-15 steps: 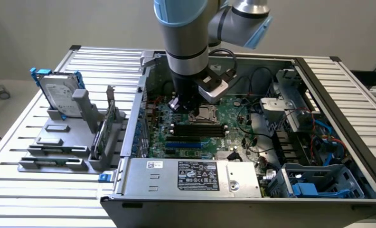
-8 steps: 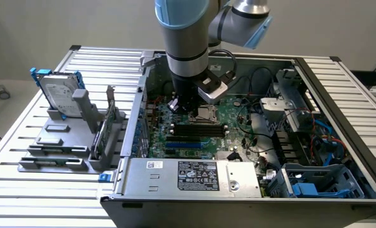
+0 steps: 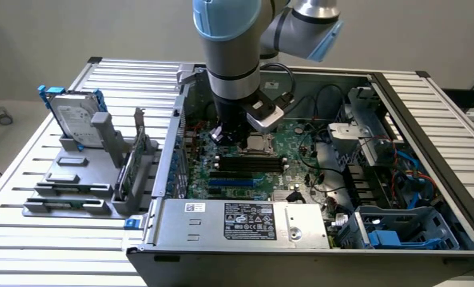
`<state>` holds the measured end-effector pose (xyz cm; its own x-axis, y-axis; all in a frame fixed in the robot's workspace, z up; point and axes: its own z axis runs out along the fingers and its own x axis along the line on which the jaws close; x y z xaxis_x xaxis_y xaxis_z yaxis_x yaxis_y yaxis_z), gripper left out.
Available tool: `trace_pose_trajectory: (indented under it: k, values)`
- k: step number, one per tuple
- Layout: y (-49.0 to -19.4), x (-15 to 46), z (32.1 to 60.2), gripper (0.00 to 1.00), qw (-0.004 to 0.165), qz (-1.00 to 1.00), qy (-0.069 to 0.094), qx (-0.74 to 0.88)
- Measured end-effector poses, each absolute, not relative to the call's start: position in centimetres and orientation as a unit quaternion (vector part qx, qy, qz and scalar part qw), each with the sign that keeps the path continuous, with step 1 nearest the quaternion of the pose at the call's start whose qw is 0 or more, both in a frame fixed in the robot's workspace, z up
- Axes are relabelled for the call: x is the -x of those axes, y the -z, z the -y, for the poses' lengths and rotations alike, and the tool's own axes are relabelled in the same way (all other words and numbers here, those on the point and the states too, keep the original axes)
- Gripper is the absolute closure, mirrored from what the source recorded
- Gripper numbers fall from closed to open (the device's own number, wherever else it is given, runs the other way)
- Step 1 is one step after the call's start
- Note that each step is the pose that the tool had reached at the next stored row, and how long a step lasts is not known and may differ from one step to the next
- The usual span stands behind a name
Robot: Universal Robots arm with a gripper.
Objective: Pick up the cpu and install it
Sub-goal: 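Install the first cpu locking lever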
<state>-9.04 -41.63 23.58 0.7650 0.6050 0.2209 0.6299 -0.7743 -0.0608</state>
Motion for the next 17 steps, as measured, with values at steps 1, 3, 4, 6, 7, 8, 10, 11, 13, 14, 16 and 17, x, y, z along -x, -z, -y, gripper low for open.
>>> trace_pose_trajectory:
  k: [1,3,4,6,7,8,10,11,13,14,16,17]
  values:
    - [-23.5,9.2,41.6,0.89,0.066,0.329,0.095,0.937]
    - [-23.4,9.5,41.5,0.89,0.066,0.329,0.095,0.937]
    - [-23.4,9.6,41.4,0.89,0.066,0.329,0.095,0.937]
    - [-23.2,9.7,41.2,0.89,0.066,0.329,0.095,0.937]
    - [-23.2,9.8,41.2,0.89,0.066,0.329,0.095,0.937]
    - [-23.0,9.8,41.1,0.89,0.066,0.329,0.095,0.937]
    - [-22.7,9.8,41.1,0.89,0.066,0.329,0.095,0.937]
    - [-22.5,9.8,41.0,0.89,0.066,0.329,0.095,0.937]
    - [-22.1,9.9,40.9,0.89,0.066,0.329,0.095,0.937]
    - [-22.0,9.9,40.9,0.89,0.066,0.329,0.095,0.937]
    - [-21.6,9.9,40.7,0.89,0.065,0.329,0.095,0.937]
    - [-21.4,10.0,40.6,0.89,0.065,0.330,0.094,0.937]
